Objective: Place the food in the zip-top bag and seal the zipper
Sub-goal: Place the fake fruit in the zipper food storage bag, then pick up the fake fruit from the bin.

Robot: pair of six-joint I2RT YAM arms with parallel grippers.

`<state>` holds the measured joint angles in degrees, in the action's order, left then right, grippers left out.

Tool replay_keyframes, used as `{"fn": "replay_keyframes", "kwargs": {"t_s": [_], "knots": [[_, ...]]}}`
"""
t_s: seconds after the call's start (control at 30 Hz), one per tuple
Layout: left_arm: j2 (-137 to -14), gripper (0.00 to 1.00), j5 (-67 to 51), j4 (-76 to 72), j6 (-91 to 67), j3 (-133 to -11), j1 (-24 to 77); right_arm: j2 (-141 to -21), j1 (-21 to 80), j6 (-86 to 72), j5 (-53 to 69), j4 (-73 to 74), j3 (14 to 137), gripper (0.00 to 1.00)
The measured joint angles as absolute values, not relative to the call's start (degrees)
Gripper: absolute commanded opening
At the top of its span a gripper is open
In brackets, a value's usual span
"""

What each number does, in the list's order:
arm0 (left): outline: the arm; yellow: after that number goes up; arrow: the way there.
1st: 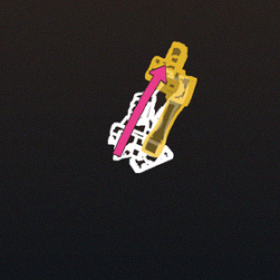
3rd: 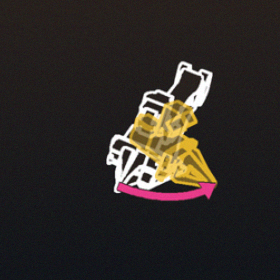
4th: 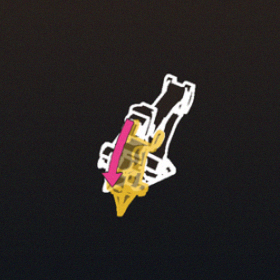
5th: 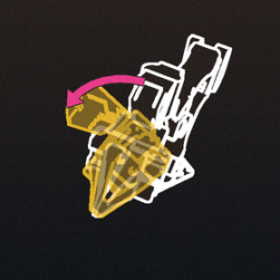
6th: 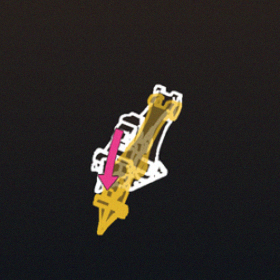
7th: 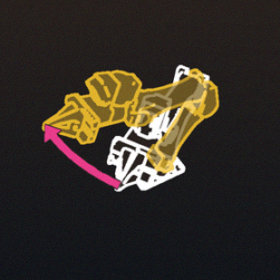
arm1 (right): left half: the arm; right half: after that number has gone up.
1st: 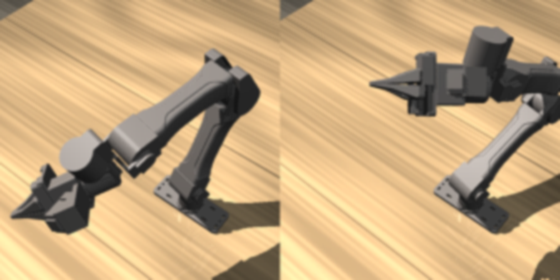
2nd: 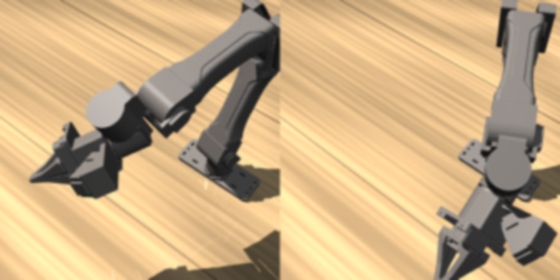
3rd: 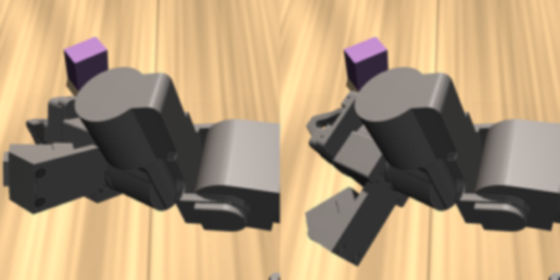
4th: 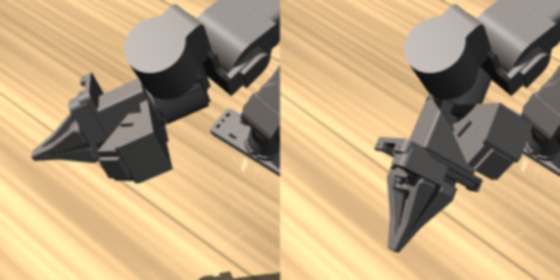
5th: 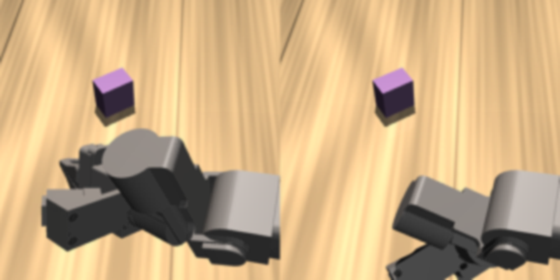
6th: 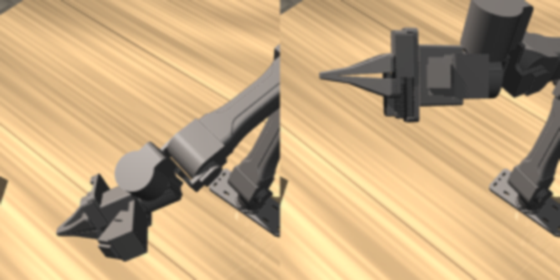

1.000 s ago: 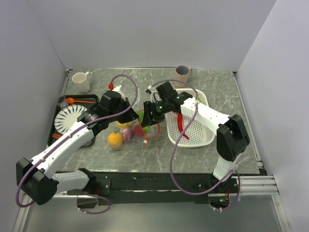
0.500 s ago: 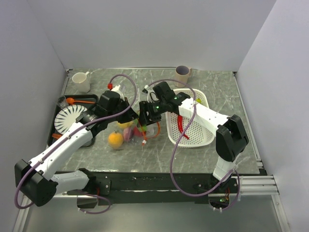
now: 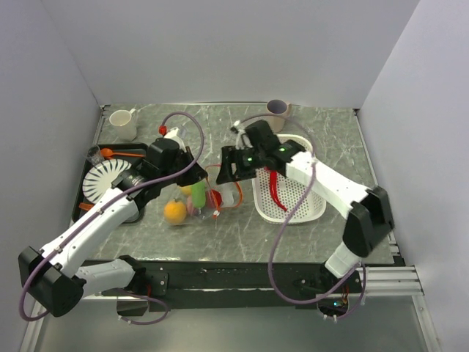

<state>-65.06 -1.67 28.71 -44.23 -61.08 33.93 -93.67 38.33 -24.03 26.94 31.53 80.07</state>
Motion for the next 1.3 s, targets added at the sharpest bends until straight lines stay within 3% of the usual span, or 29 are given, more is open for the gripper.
{"fn": "replay_keyframes", "kwargs": {"t_s": [0.23, 0.37, 0.8, 1.3], "knots": [[-64.23, 0.01, -1.10, 28.97, -44.23, -61.08, 33.93, -78.32, 28.67, -26.68, 12.86, 30.70, 72.10, 0.87], [-64.25, 0.01, -1.04, 28.97, -44.21, -61.08, 33.93, -75.61, 26.39, -26.50, 5.65, 31.00, 69.12, 0.86], [-64.34, 0.01, -0.99, 28.97, -44.21, -61.08, 33.93, -90.30, 17.47, -29.30, -8.51, 34.81, 67.96, 0.88], [-64.34, 0.01, -0.97, 28.99, -44.18, -61.08, 33.93, -108.66, 13.80, -37.08, -18.48, 35.46, 86.50, 0.92]]}}
